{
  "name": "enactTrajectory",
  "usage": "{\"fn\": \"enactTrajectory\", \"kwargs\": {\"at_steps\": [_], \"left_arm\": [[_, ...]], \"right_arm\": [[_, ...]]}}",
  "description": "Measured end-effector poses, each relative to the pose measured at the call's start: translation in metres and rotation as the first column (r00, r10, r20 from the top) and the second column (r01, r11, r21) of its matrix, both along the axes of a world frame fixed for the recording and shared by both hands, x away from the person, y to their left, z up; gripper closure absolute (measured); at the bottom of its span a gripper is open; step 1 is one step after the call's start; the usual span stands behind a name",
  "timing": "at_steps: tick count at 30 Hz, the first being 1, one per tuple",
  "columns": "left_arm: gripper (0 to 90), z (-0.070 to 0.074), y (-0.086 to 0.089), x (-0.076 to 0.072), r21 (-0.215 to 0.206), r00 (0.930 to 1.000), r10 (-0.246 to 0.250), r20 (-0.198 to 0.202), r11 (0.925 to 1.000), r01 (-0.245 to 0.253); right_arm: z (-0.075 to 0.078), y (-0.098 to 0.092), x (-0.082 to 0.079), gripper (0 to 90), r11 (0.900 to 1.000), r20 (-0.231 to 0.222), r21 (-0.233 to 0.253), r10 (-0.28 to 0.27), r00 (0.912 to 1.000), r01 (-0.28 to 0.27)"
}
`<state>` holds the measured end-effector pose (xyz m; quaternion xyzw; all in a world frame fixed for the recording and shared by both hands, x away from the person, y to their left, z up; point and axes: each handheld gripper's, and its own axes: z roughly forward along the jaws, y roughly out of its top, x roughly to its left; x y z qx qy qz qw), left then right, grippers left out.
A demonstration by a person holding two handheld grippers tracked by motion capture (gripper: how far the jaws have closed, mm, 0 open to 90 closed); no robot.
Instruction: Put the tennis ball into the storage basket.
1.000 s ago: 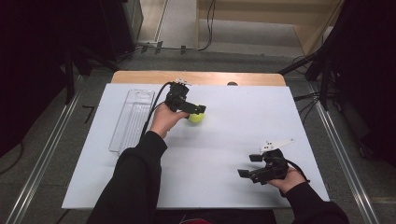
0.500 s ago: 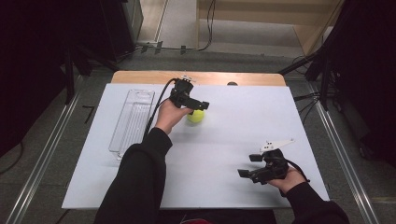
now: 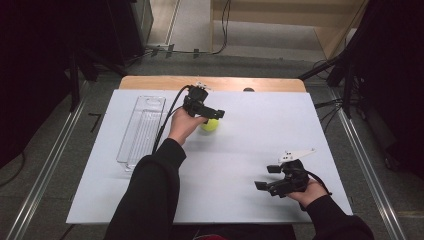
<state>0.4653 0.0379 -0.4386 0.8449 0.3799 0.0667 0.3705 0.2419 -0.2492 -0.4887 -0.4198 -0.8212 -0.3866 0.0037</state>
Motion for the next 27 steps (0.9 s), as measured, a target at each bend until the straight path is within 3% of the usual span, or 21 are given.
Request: {"fn": "enactTrajectory", "kwargs": {"at_steps": [12,27], "left_arm": [[0.5,-0.012,-0.001,0.001,-0.001,0.9997,0.003,-0.023,1.0,-0.003],[0.5,-0.025,0.0,0.0,-0.007,0.9998,0.007,-0.021,0.9999,-0.007]], "right_arm": [[0.0,0.0,0.0,12.8,1.0,0.001,0.0,0.002,1.0,-0.002],[0.0,0.0,0.0,12.8,1.0,0.001,-0.003,0.002,1.0,-0.002]]}}
